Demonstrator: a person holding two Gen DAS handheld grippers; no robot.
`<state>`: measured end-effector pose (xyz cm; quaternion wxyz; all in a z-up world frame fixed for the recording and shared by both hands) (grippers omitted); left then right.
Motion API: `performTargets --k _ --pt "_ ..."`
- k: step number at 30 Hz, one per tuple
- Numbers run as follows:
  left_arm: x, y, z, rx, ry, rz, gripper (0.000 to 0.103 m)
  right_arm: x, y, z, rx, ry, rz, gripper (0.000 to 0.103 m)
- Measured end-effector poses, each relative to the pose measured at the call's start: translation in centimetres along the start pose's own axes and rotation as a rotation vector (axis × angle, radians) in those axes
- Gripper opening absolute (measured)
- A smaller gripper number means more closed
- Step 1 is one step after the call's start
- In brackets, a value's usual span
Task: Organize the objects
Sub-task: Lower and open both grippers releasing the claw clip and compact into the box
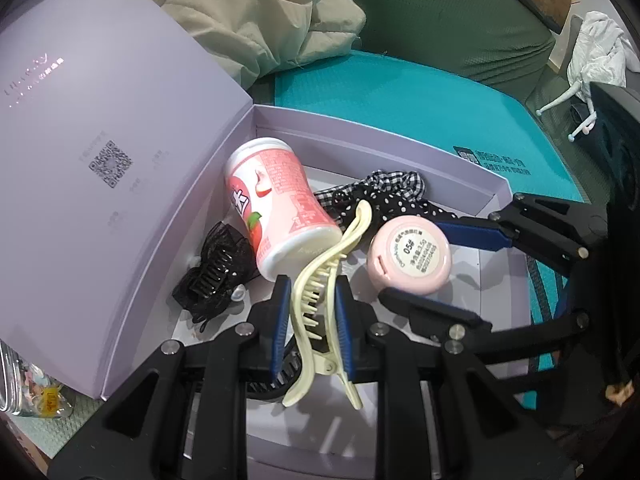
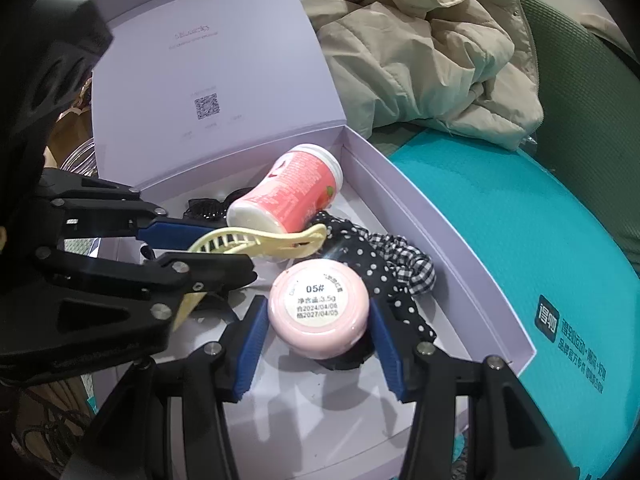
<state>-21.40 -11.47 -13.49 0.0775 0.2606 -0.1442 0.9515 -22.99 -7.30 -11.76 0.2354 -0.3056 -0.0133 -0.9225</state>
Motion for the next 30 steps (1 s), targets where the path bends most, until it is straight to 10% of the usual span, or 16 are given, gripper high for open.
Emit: performTargets --k 30 --pt "-1.0 -1.1 -0.8 -0.005 0.02 -0.023 0.02 -1.7 0.8 0.9 0.015 0.0 -0.031 0.056"
Point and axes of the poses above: each gripper's, at about its wrist camera, not at the fingertips, and z roughly against the way its jaws point, y to its left, x to its top, the point moved 9 cm from there along -z, roughly the way its jaws point, and after that the axes turned 7 degrees about -x, right-handed, at the moved point
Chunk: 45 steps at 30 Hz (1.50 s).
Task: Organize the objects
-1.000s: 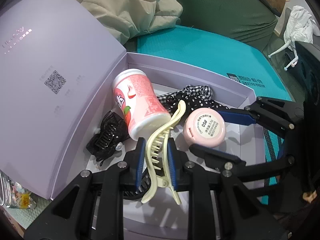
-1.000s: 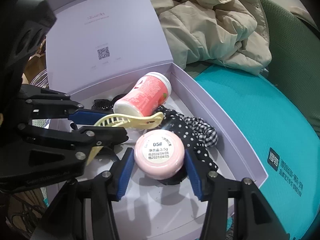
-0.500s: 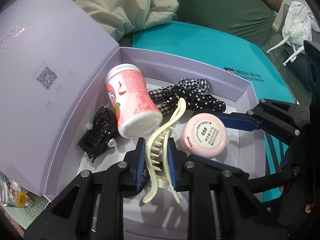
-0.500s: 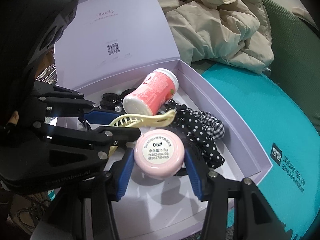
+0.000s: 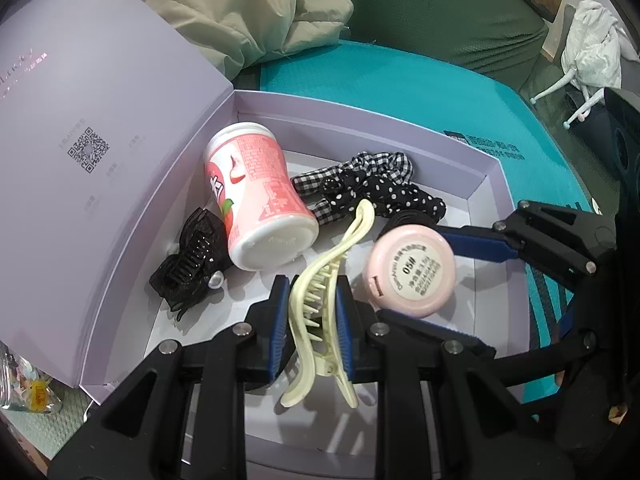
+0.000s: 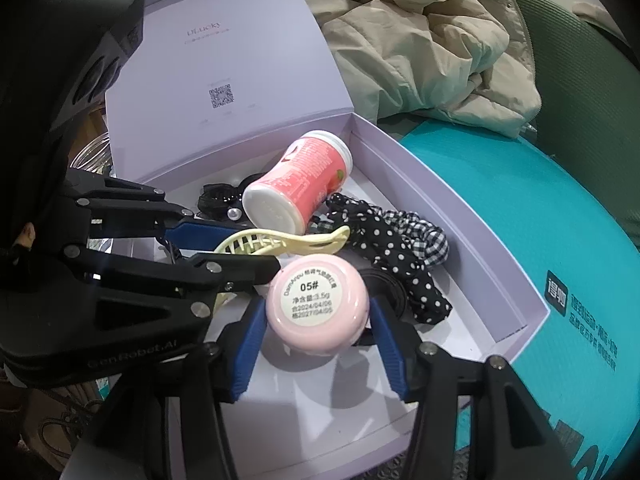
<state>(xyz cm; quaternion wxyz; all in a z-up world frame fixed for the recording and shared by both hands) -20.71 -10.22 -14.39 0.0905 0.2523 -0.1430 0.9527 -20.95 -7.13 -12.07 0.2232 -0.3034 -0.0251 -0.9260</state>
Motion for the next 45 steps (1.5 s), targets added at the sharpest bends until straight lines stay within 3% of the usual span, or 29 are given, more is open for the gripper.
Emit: performTargets --k 5,9,15,20,29,31,36,45 --pt "-0.1 0.1 -0.1 0.014 0.002 0.006 0.023 -0.3 -0.5 -0.3 -0.038 0.021 -0.007 0.065" --pt "-0.1 -0.2 0.5 -0.009 -0.019 0.02 0.035 -0.5 -0.6 -0.2 -0.027 0.02 -0.013 0.065" --pt "0.3 -1.1 1.9 0.018 -0.087 -0.013 0.051 -0.6 -0.4 0.6 -0.037 0.007 -0.011 0.065" --pt "0.7 -1.2 2.8 0.015 -0.13 -0.006 0.052 -0.5 -0.5 1.5 -0.037 -0.011 -0.017 0.065" --pt "0.9 -0.1 5.6 0.073 -0.206 0.068 0.054 0.0 -0.9 3.8 -0.024 -0.07 -0.028 0.065" --pt "0.8 -0.1 6.2 0.108 -0.213 0.07 0.063 0.0 -1.3 4.3 -0.025 -0.08 -0.033 0.065" --pt "0.0 -0.5 8.3 0.158 -0.265 0.088 0.07 -0.5 -2.5 5.6 -0.03 -0.102 -0.069 0.068" --pt "-0.2 -2.7 12.8 0.232 -0.357 0.099 0.094 -0.4 -2.6 9.3 0.0 -0.183 -0.083 0.081"
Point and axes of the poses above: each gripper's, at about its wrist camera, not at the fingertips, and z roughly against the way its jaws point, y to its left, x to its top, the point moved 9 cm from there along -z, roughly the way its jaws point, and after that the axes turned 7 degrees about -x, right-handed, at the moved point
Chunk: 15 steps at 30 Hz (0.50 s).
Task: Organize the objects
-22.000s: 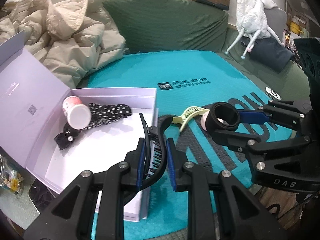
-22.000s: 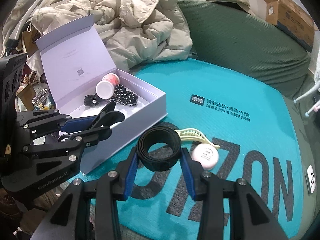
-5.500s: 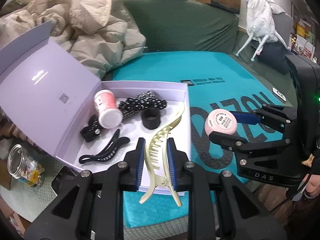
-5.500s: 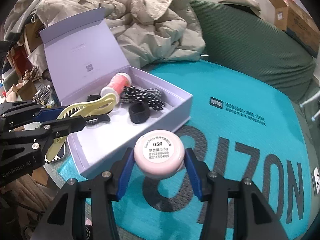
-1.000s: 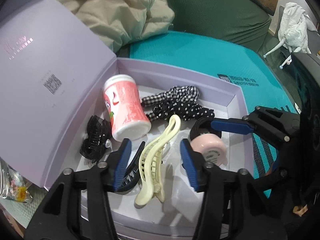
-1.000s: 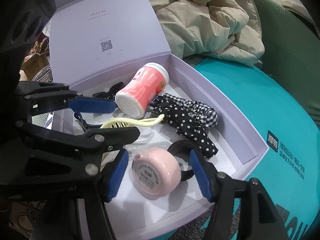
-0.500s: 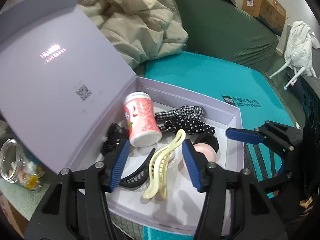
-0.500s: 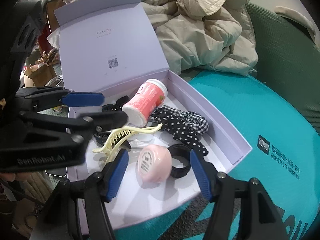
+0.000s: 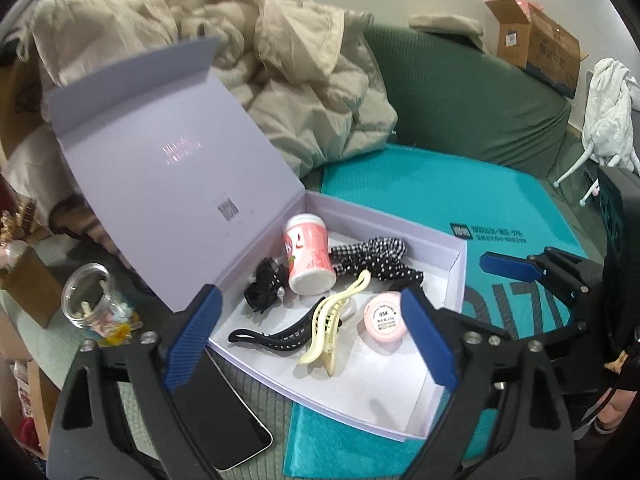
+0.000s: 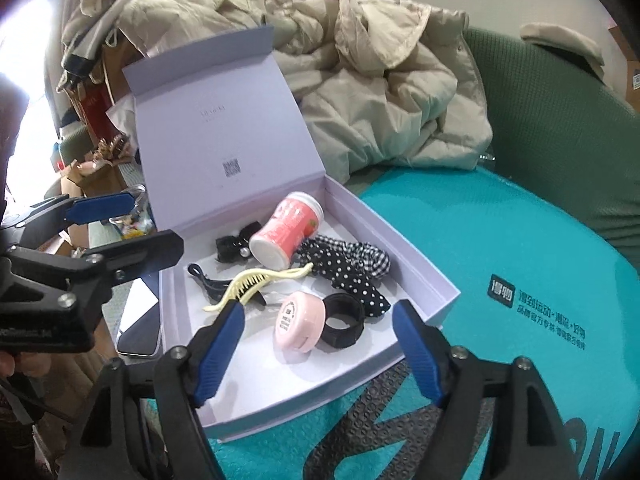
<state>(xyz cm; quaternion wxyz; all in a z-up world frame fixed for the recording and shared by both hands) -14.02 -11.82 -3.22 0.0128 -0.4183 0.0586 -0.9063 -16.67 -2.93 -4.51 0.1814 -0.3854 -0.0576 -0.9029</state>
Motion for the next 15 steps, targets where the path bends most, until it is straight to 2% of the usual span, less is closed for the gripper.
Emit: performTargets --k 4,11,15 --pt "0.4 -0.4 1.7 0.027 -0.023 0.004 0.1 0.1 -0.2 1.7 0.005 -0.026 -0.003 0.083" --pt "-0.1 -0.5 3.6 0.09 -0.037 0.004 0.1 -0.7 -1.0 3.9 -0.027 -0.036 0.008 0.086" --pt "-0.7 -0.8 4.2 0.098 -0.035 0.01 0.1 -1.3 -1.7 4.7 -0.038 -0.032 0.004 0.086"
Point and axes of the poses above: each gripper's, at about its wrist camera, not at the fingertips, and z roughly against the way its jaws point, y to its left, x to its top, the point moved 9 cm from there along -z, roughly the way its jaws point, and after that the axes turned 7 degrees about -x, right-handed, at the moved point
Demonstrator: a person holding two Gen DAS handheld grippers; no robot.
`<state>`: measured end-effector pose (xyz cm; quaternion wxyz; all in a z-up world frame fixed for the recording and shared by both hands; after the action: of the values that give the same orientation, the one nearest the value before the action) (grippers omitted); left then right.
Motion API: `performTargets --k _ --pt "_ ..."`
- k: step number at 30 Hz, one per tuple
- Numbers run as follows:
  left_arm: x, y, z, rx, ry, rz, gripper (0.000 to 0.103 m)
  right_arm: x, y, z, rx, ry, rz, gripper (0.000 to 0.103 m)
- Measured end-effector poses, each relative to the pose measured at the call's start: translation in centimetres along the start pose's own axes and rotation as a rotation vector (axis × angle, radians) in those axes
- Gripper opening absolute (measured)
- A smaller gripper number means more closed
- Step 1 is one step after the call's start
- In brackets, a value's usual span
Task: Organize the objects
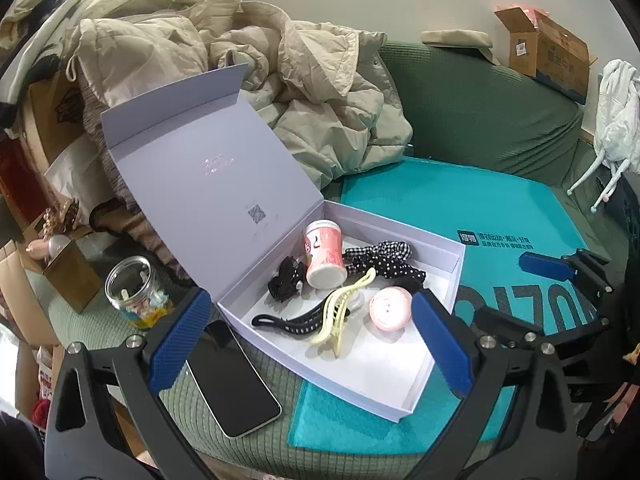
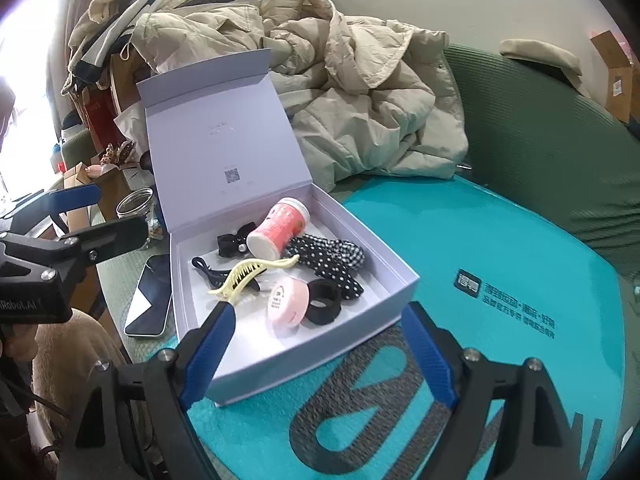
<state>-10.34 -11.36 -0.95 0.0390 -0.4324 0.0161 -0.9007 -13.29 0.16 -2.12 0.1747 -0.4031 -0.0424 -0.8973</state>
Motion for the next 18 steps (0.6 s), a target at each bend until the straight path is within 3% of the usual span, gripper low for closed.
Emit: performTargets --k 18 --pt "-4.3 0.8 -0.7 0.024 0.084 0.067 0.1 -2.1 -1.3 1.1 -0.003 0.043 -0.039 0.087"
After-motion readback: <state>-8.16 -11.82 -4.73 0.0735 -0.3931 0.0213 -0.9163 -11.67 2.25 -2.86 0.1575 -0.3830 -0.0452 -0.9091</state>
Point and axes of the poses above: each gripper's, at about its wrist camera, not at the fingertips, and z roughly against the way its jaws point, y to its left, x to its top, the point moved 9 cm from there along -z, roughly the way its jaws point, and after that the axes turned 7 degrees about -x, right-handed, at the moved point
